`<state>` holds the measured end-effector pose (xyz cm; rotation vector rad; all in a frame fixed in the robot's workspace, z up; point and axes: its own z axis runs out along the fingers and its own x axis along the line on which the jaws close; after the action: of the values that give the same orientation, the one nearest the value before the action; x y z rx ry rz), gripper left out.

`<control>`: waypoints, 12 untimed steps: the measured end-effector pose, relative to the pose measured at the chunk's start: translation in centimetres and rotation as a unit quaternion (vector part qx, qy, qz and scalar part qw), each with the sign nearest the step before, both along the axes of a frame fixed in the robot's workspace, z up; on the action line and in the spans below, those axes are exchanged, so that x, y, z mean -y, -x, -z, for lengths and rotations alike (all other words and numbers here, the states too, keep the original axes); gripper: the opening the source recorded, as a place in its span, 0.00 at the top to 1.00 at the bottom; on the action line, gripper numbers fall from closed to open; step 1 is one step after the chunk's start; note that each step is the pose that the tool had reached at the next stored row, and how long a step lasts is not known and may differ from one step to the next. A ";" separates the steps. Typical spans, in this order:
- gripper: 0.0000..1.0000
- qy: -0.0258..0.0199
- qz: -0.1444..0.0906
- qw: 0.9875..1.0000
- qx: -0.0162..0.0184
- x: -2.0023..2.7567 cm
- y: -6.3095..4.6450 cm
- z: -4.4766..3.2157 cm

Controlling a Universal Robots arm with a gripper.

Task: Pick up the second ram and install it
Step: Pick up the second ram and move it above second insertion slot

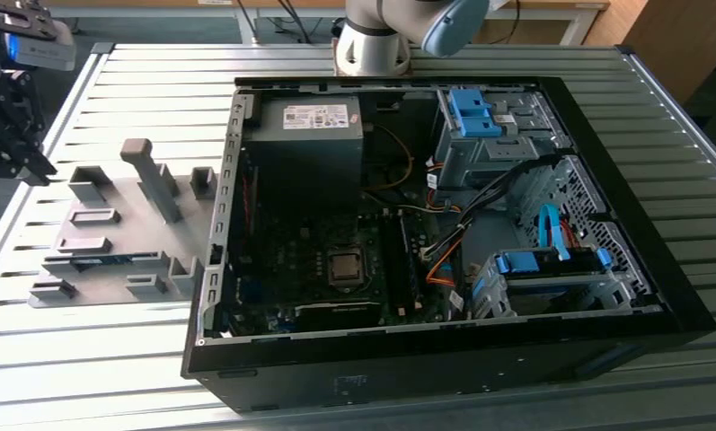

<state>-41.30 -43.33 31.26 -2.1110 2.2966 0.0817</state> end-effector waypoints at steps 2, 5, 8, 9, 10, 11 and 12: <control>0.76 0.000 0.000 1.000 0.000 0.20 0.0 0.09; 0.75 0.000 0.000 1.000 -0.001 0.43 0.0 0.34; 0.69 0.000 0.000 1.000 -0.005 0.58 0.0 0.65; 0.69 0.000 0.000 1.000 -0.007 0.66 0.0 0.75; 0.69 0.000 0.000 1.000 -0.009 0.74 0.0 0.87; 0.69 0.000 0.000 1.000 -0.011 0.82 0.0 1.00; 0.69 0.000 0.000 1.000 -0.013 0.88 0.0 1.12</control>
<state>-41.32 -44.22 30.14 -2.1240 2.3109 0.1095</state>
